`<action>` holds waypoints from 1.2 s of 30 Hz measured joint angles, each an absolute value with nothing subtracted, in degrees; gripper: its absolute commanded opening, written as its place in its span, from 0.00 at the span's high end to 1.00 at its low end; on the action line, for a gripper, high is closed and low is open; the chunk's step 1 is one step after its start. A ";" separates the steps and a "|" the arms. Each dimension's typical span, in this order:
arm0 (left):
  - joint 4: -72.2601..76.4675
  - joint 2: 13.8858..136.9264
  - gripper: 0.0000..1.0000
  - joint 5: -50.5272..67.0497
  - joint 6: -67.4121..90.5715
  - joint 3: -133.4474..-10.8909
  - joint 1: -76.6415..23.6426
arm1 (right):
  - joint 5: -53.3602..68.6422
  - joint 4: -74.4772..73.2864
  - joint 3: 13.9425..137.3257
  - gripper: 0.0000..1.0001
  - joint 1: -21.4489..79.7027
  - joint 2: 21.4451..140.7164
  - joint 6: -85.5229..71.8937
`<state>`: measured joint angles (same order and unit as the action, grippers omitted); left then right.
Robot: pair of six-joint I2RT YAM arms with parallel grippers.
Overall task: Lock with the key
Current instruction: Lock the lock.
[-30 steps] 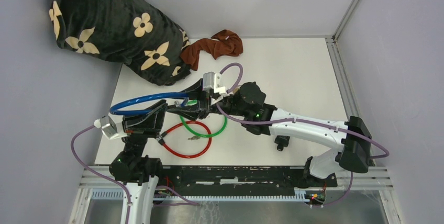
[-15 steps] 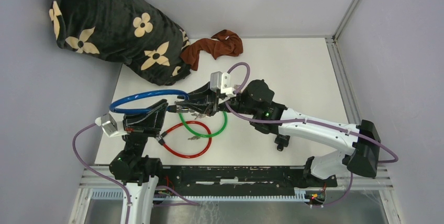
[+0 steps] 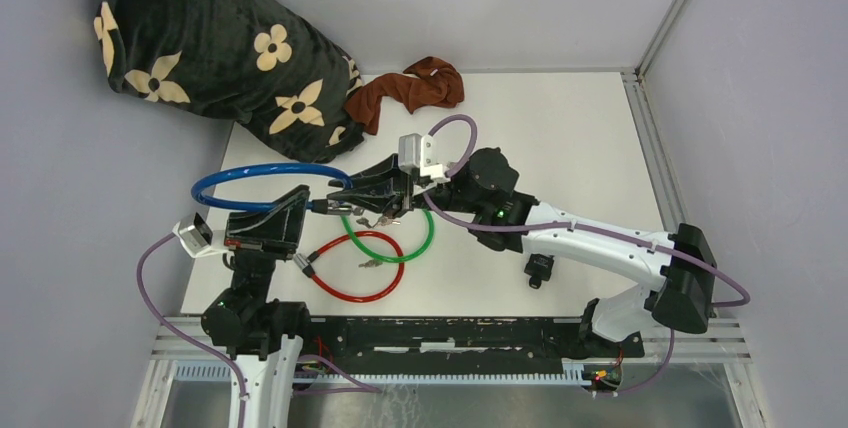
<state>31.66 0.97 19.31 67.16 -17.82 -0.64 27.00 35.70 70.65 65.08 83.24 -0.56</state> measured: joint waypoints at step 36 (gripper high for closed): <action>31.11 0.95 0.98 19.38 67.51 -17.61 -0.73 | 35.16 13.45 71.05 0.46 61.89 81.03 7.51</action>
<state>31.11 0.95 19.38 67.51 -17.61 -0.73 35.16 13.45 71.05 61.89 81.03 7.51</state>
